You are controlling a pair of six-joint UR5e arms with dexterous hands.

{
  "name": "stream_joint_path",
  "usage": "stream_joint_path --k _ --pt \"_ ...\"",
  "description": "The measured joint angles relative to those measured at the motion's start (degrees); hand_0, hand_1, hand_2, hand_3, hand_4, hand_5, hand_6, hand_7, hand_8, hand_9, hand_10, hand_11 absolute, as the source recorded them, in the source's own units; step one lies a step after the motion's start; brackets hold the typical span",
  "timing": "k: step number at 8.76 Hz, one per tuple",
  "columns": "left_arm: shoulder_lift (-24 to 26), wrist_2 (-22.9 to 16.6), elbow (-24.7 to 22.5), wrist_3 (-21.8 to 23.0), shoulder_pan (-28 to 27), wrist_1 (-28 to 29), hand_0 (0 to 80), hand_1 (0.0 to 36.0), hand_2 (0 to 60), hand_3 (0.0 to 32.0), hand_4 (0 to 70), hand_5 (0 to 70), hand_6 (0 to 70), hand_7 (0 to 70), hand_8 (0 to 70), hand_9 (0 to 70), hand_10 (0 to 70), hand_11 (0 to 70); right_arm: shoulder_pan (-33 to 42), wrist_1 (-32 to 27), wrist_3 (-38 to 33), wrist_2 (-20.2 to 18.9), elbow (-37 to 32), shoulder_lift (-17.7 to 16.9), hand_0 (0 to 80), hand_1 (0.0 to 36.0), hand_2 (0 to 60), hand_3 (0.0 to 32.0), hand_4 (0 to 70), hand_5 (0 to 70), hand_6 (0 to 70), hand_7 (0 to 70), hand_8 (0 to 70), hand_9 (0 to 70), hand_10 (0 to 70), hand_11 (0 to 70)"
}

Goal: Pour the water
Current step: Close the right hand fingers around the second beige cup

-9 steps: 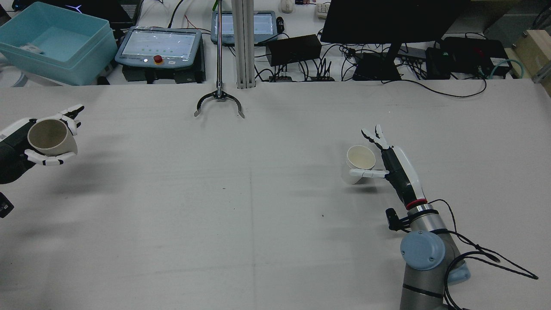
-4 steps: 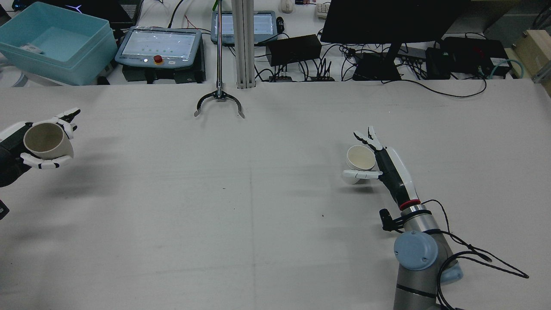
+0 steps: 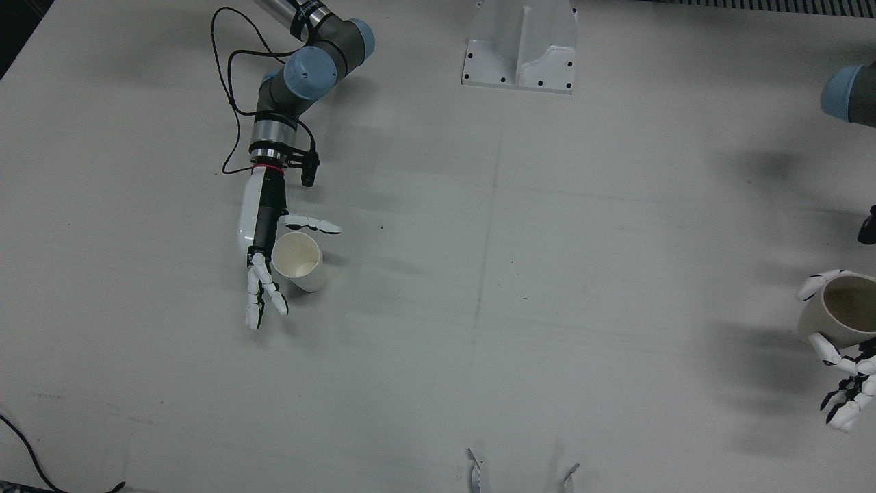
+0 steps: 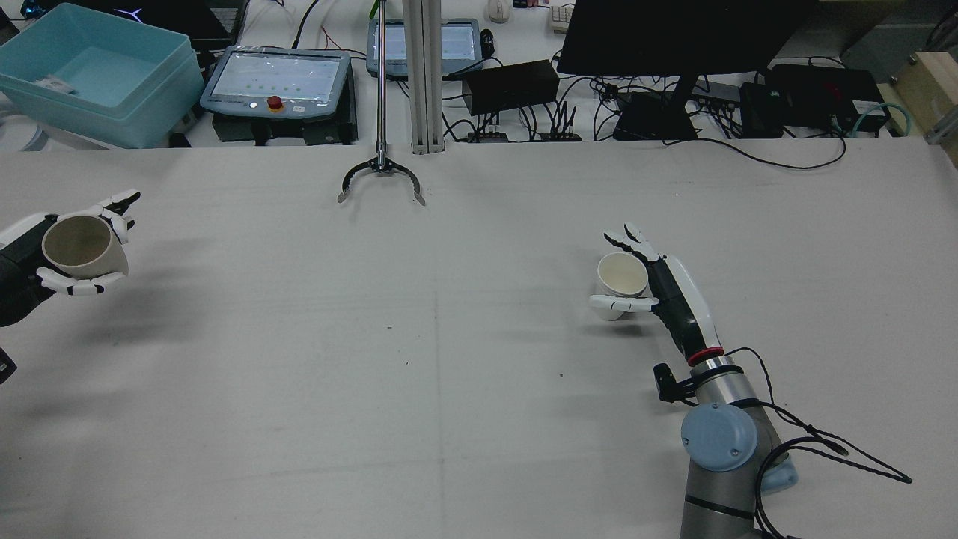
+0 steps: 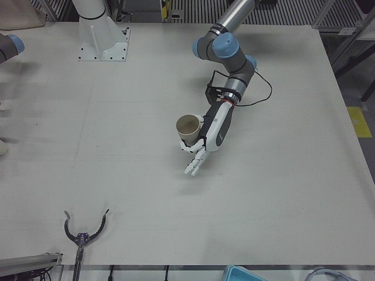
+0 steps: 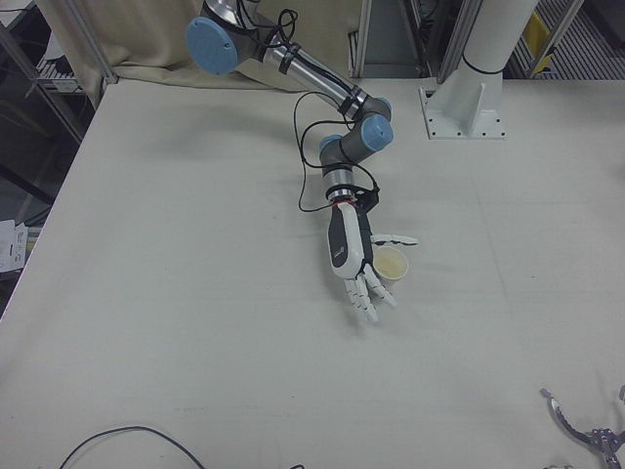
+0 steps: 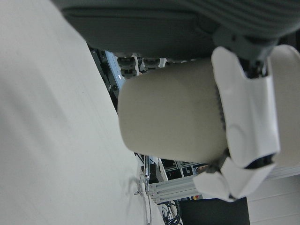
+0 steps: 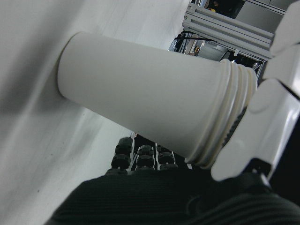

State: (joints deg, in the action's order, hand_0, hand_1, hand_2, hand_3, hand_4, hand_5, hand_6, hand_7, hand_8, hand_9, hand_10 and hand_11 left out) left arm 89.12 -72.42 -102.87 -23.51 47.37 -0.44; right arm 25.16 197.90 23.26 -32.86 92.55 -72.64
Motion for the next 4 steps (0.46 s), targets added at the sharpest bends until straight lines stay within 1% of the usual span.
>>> stream_joint_path --k 2,4 --pt "0.00 0.00 0.09 -0.10 -0.06 -0.06 51.4 36.0 60.0 0.0 37.8 61.3 4.3 11.6 2.7 5.1 5.7 11.4 -0.04 -3.12 -0.26 0.05 -0.07 -0.26 45.6 10.0 6.4 0.0 7.7 5.2 4.2 6.7 2.5 2.4 3.2 5.7" --pt "0.00 0.00 0.16 -0.16 -0.11 -0.08 51.4 36.0 60.0 0.0 37.6 61.0 4.2 11.4 2.8 5.2 5.7 11.4 -0.04 -4.53 -0.37 0.07 -0.09 -0.49 45.4 10.0 6.5 0.0 7.5 5.1 4.2 6.6 2.4 2.5 3.4 6.0"
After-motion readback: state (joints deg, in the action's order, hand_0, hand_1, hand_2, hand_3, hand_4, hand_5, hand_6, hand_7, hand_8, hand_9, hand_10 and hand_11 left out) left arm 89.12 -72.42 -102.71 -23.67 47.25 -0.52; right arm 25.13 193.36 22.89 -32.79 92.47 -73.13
